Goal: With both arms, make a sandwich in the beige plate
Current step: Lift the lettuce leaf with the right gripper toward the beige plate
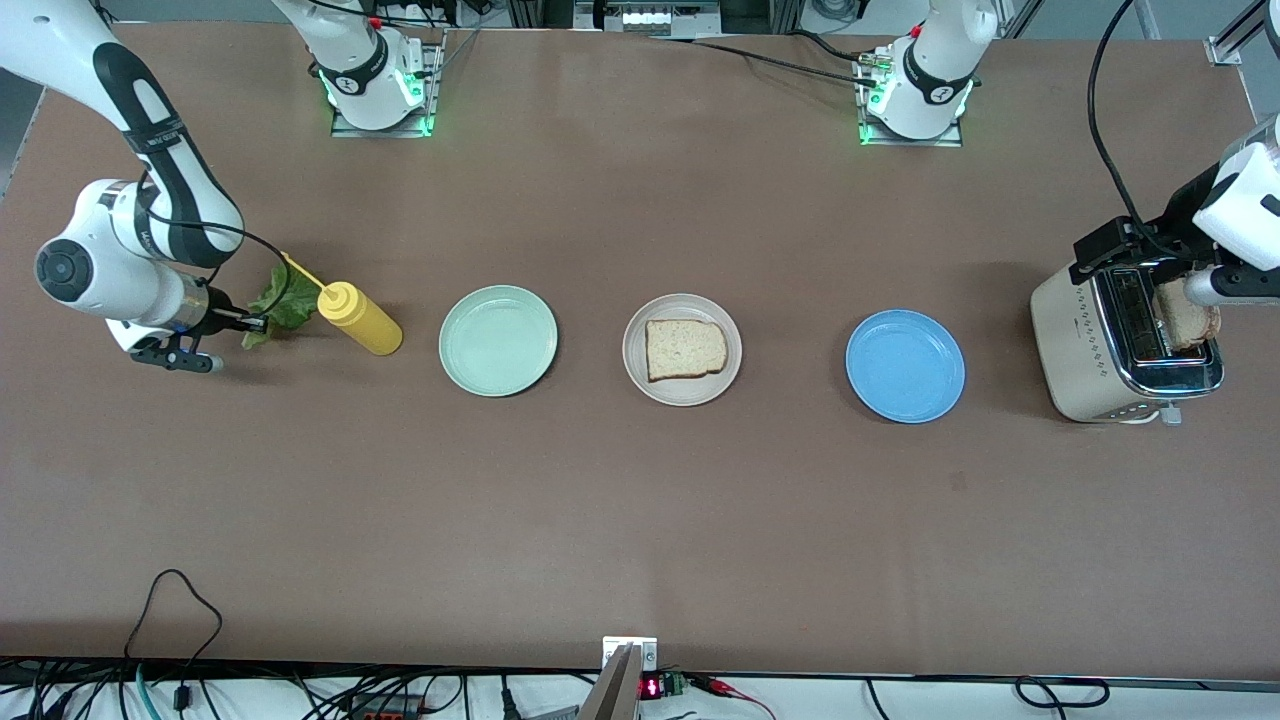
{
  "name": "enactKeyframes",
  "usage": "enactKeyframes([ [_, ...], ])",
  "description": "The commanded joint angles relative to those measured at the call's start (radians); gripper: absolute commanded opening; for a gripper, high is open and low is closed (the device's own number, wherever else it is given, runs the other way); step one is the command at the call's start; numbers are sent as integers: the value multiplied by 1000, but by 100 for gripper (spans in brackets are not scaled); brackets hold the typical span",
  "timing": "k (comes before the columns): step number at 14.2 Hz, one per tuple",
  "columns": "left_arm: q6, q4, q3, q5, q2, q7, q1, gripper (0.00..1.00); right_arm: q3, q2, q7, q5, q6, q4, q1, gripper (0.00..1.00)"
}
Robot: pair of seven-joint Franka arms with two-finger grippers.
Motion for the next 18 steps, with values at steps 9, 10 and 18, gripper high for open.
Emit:
enactKeyframes([
  [9,7,-7,3,0,-11,8,-2,100,11,-216,-141,11,-356,142,-26,0],
  [10,7,-7,2,0,-11,8,-2,100,12,-228,-143,14,-417,174,-21,0],
  [18,6,-7,3,0,-11,8,-2,100,163,-248,27,157,-820,448,0,0],
])
